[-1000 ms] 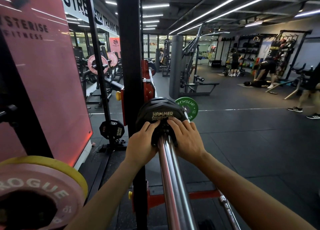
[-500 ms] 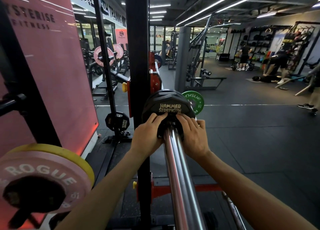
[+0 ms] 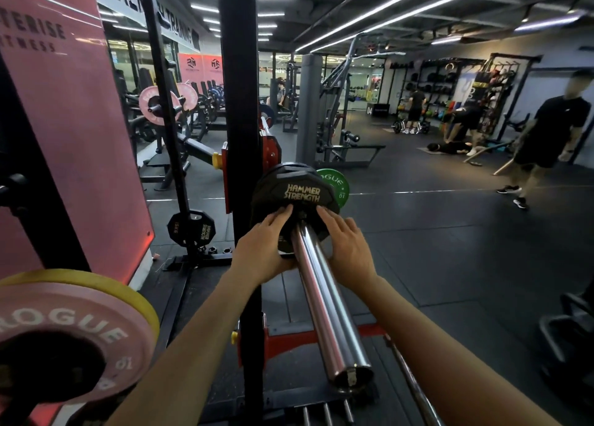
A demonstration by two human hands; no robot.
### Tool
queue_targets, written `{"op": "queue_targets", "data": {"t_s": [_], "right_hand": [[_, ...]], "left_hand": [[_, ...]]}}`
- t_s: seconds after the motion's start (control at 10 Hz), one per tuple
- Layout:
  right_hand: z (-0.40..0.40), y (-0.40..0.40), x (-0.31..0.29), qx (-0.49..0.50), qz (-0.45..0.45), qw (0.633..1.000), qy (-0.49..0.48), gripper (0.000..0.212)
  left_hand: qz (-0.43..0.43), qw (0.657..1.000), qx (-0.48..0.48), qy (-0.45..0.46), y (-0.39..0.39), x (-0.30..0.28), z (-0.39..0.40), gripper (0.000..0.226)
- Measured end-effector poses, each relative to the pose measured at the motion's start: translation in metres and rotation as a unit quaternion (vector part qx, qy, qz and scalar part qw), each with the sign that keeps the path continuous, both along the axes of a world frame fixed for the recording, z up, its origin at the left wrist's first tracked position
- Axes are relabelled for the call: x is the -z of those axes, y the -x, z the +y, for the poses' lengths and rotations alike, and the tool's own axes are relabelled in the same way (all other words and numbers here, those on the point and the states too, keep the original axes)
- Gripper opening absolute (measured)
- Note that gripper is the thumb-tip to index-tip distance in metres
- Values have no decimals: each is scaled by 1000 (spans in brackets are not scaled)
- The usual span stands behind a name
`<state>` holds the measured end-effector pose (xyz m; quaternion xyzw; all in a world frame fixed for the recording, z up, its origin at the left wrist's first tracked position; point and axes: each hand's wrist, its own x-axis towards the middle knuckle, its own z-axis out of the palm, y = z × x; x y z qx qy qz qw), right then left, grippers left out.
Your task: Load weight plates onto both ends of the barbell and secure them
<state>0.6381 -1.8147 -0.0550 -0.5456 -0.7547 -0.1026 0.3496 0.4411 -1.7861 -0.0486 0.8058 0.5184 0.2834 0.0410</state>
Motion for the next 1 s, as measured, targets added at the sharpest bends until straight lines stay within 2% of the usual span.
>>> {"op": "queue_targets", "data": {"t_s": [0.1, 0.2, 0.4, 0.7, 0.8, 1.0], "right_hand": [[-39, -10, 10, 21, 25, 999, 32, 93], [-67, -11, 9, 31, 32, 998, 40, 88], [-145, -14, 0, 40, 11, 999, 12, 75], [-298, -28, 8, -2, 55, 998, -15, 73], [-335, -26, 3, -5, 73, 997, -27, 72], [-410, -23, -18, 12, 77, 993, -90, 63]], "left_hand": [[-62, 997, -7, 43, 9, 24, -29, 108], [-53, 998, -12, 41, 12, 32, -54, 105], [-11, 997, -15, -79, 19, 18, -144, 94], [-12, 996, -22, -87, 11, 6, -324, 87], [-3, 994, -26, -108, 5, 0, -362, 82], [71, 970, -80, -220, 1, -31, -420, 75]]}}
